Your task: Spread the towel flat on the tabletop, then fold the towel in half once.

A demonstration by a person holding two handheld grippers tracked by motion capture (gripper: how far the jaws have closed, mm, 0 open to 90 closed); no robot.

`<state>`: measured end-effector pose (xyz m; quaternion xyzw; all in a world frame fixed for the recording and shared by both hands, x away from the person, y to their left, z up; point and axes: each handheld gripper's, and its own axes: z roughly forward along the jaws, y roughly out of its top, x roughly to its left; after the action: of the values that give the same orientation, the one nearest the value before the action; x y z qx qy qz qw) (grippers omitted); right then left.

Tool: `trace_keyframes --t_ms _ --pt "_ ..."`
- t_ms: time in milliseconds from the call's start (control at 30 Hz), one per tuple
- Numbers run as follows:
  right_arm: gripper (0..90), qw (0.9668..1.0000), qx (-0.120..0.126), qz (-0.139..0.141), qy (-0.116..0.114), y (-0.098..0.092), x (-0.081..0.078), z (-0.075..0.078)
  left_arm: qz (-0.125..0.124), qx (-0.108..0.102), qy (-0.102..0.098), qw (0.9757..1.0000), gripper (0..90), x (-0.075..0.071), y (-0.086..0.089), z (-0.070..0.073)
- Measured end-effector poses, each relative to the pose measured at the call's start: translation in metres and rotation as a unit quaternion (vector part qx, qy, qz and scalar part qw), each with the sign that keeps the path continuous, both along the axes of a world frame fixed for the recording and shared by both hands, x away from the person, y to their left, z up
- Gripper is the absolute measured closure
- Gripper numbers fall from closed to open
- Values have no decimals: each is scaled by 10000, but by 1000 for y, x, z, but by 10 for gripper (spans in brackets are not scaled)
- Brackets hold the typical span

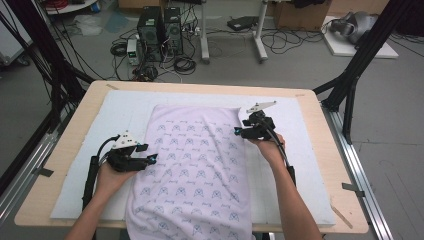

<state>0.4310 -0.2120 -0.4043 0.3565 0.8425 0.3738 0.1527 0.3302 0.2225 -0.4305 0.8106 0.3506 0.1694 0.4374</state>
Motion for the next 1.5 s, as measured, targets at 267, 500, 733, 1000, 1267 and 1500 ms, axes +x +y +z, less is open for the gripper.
trace_keyframes --t_ms 267,500,733,1000,1267,1500 --pt "354 9998 139 162 35 -7 -23 -2 6 -79 196 9998 397 9 4 4" --pt "282 9991 334 276 -27 -11 -45 -1 76 -119 192 9997 368 12 11 13" --pt "244 9978 423 494 -112 -12 -64 3 114 -102 71 9999 361 14 14 27" --pt "239 9964 494 678 -105 -12 -72 3 61 -62 114 9999 360 17 10 28" --pt "245 9964 342 775 -103 -7 -70 0 30 -40 144 9999 361 20 9 28" --pt "255 9970 323 695 -138 -11 -54 9 27 85 104 9999 370 36 7 42"
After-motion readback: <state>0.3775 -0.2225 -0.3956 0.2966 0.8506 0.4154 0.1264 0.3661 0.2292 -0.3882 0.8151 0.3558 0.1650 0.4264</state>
